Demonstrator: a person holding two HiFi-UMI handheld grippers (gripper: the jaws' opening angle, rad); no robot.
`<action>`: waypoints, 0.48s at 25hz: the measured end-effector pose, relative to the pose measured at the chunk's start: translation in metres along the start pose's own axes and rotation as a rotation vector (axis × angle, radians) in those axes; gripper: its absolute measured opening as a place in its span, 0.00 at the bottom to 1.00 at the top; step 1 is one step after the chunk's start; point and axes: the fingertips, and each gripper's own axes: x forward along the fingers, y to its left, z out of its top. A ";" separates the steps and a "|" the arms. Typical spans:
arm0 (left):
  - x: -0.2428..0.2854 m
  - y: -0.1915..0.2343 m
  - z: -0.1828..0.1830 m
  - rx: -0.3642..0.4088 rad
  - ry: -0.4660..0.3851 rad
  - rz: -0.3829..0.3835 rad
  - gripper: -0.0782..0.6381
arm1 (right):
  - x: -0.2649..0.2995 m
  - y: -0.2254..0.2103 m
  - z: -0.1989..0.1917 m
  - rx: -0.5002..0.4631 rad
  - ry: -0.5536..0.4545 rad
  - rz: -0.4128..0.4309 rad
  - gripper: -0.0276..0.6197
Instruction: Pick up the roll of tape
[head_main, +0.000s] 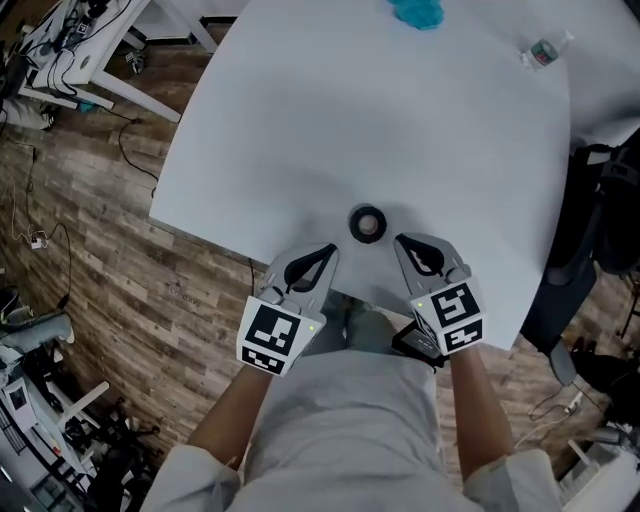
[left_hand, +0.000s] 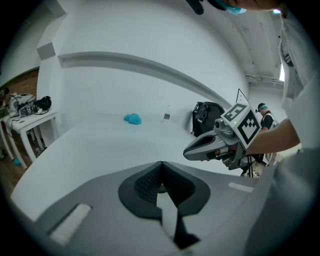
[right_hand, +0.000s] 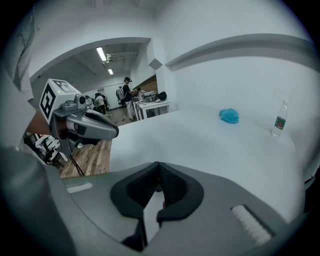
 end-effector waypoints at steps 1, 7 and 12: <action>0.001 0.001 -0.002 0.000 0.004 -0.002 0.13 | 0.002 0.000 -0.001 0.002 0.003 0.002 0.05; 0.008 0.004 -0.010 -0.012 0.020 -0.008 0.13 | 0.011 -0.002 -0.010 0.015 0.024 0.001 0.05; 0.013 0.006 -0.019 -0.014 0.032 -0.014 0.13 | 0.021 0.000 -0.022 0.016 0.045 0.007 0.09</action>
